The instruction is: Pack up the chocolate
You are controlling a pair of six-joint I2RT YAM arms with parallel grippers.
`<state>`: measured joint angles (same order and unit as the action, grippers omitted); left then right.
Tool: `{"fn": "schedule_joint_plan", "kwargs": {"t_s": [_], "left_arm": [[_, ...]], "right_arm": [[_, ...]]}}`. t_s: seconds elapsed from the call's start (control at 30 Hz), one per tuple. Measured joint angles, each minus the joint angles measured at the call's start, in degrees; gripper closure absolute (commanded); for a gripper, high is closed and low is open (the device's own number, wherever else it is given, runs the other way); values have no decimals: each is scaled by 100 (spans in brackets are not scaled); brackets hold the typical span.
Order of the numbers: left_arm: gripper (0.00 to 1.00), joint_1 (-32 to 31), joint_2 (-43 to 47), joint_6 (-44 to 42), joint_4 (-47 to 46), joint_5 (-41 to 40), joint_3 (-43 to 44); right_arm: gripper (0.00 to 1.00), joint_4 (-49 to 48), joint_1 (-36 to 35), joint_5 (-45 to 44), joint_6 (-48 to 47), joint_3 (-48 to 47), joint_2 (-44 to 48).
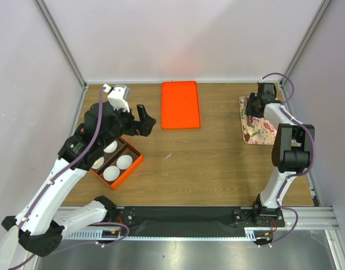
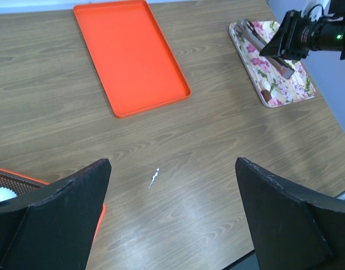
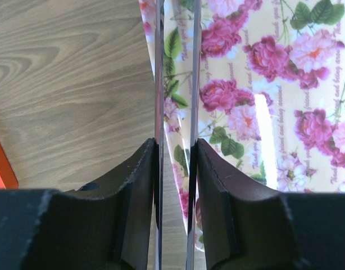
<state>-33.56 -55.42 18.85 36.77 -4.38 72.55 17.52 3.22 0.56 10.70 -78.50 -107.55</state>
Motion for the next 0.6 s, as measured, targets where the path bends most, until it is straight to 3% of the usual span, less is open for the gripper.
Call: {"fn": "schedule_joint_plan", "kwargs": {"t_s": [0.27, 0.4, 0.6], "left_arm": [[0, 37, -369, -184, 164, -293, 636], [0, 343, -636, -195, 365, -409, 992], [0, 1187, -693, -15, 649, -444, 1191]], "right_arm": [[68, 446, -13, -177, 0, -17, 452], [69, 623, -136, -175, 2, -17, 988], [69, 553, -1250, -79, 68, 79, 1919]]}}
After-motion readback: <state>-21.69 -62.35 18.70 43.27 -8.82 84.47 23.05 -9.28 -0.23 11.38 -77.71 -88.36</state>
